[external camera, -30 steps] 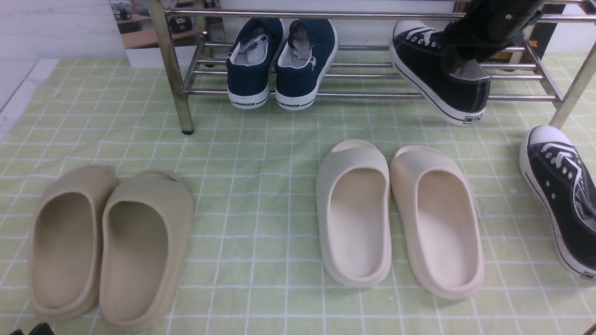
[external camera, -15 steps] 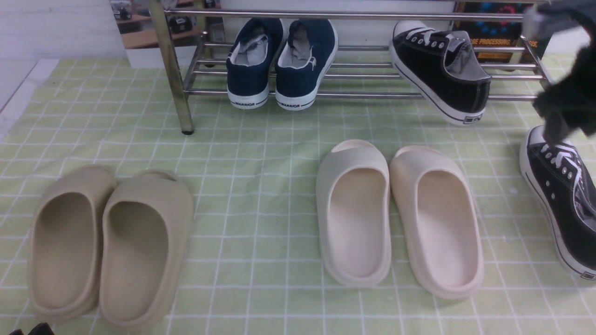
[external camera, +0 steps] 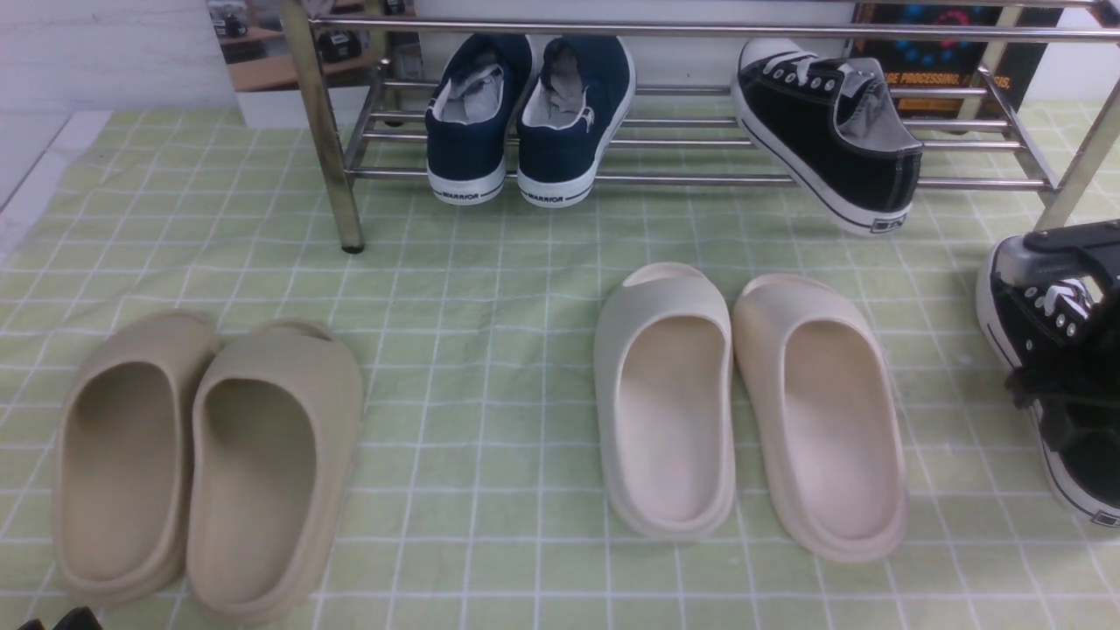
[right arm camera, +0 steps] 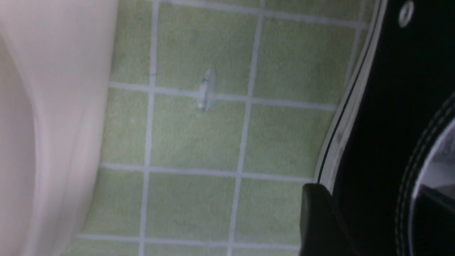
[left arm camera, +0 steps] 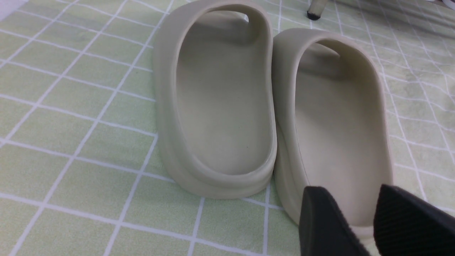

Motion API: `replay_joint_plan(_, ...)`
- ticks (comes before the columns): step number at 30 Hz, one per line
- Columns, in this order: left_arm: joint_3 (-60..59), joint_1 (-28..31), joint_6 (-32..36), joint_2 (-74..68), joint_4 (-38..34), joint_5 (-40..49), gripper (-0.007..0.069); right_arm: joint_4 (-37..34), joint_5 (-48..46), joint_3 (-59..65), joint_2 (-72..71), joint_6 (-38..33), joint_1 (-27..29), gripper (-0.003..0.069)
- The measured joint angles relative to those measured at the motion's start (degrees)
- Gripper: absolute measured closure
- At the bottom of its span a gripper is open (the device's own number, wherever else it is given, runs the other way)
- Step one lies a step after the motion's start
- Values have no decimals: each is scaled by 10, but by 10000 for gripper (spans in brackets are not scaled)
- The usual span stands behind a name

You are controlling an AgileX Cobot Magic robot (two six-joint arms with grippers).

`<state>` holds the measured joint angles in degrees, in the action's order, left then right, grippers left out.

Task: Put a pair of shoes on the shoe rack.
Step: Use the right arm to grab the shoe closest to it, then use the right arm to put a shoe into the shoe rack

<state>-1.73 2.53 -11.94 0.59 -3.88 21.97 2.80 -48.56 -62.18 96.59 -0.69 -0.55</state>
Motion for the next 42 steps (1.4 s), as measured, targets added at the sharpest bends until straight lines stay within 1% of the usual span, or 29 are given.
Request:
replay_joint_plan(3, 0, 0, 0, 0, 0, 0, 386, 9, 7, 1, 12, 0, 0, 350)
replay_joint_plan(5, 0, 0, 0, 0, 0, 0, 386, 10, 9, 1, 22, 1, 0, 375)
replay_joint_plan(7, 0, 0, 0, 0, 0, 0, 386, 12, 11, 1, 28, 1, 0, 442)
replay_joint_plan(8, 0, 0, 0, 0, 0, 0, 386, 12, 11, 1, 28, 1, 0, 442)
replay_joint_plan(9, 0, 0, 0, 0, 0, 0, 386, 14, 11, 1, 28, 1, 0, 505)
replay_joint_plan(11, 0, 0, 0, 0, 0, 0, 386, 15, 5, -4, 24, 1, 0, 593)
replay_joint_plan(13, 0, 0, 0, 0, 0, 0, 386, 13, -3, -10, 20, 1, 0, 634)
replay_joint_plan(15, 0, 0, 0, 0, 0, 0, 386, 5, -41, -28, 2, 1, 0, 641)
replay_joint_plan(16, 0, 0, 0, 0, 0, 0, 386, 4, -45, -30, -1, 1, -1, 641)
replay_joint_plan(19, 0, 0, 0, 0, 0, 0, 386, 1, -90, -67, -33, -12, -14, 641)
replay_joint_plan(25, 0, 0, 0, 0, 0, 0, 386, -19, -99, -141, -45, -48, -38, 641)
replay_joint_plan(28, 0, 0, 0, 0, 0, 0, 386, -17, -99, -179, -29, -56, -40, 641)
replay_joint_plan(33, 0, 0, 0, 0, 0, 0, 386, 10, -100, -244, 15, -58, -41, 641)
replay_joint_plan(40, 0, 0, 0, 0, 0, 0, 386, 52, -114, -372, 124, -67, -41, 641)
replay_joint_plan(42, 0, 0, 0, 0, 0, 0, 386, 52, -114, -388, 138, -74, -41, 641)
